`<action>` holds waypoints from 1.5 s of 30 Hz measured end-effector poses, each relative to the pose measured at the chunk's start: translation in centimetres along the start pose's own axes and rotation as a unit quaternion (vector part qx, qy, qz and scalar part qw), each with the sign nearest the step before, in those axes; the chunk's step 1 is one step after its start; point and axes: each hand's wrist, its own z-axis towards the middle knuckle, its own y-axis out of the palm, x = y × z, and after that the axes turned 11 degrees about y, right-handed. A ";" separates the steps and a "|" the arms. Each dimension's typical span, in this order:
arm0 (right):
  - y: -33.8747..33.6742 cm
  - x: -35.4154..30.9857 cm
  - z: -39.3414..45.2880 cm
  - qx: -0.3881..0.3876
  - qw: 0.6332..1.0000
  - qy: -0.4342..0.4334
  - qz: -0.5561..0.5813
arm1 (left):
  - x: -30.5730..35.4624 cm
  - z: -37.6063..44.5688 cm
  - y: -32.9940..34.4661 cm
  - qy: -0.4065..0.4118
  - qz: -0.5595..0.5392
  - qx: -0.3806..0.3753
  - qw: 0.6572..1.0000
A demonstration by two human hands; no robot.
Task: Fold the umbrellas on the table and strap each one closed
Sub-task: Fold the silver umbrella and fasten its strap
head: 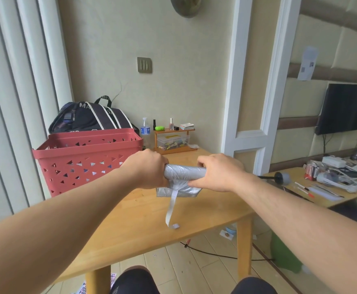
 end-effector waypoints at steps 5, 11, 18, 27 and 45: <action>1.0 -0.3 0.1 0.134 0.987 -0.080 -0.031 | 0.2 0.0 -0.8 -0.007 -0.014 -0.011 1.000; 0.6 -3.8 0.3 0.111 0.982 -0.145 -0.042 | 1.2 0.8 -0.8 0.004 -0.016 -0.023 1.000; 0.1 -2.6 0.4 0.157 0.982 -0.057 -0.085 | 0.8 0.5 -1.8 -0.018 -0.106 -0.019 0.994; -1.4 -0.2 0.5 0.152 0.980 -0.075 -0.099 | 1.0 0.1 -2.9 -0.038 -0.181 -0.036 0.982; -1.8 -3.0 0.0 0.008 0.998 0.009 -0.069 | 0.3 -0.1 -1.5 0.024 0.015 -0.015 0.999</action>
